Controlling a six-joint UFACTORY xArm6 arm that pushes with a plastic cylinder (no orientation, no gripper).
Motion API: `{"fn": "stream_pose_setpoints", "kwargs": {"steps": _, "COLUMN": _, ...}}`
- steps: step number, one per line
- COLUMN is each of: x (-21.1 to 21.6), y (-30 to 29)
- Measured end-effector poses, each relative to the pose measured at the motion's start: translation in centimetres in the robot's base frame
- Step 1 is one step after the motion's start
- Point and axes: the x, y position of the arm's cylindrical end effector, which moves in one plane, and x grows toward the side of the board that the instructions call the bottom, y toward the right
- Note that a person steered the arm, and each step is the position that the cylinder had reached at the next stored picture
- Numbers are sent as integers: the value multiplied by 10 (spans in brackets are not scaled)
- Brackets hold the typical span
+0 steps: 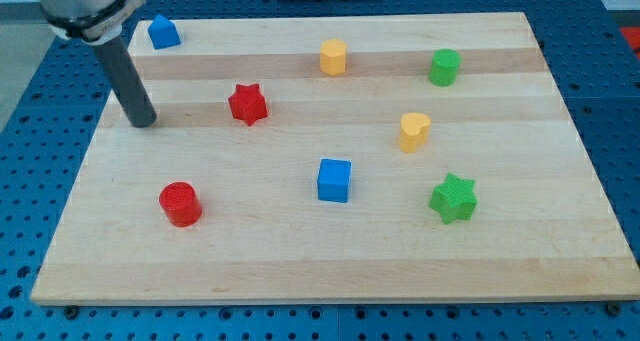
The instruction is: Slide the red circle towards the center
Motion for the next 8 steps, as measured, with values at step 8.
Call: {"fn": "stream_pose_setpoints", "kwargs": {"steps": 8, "x": 144, "y": 48}}
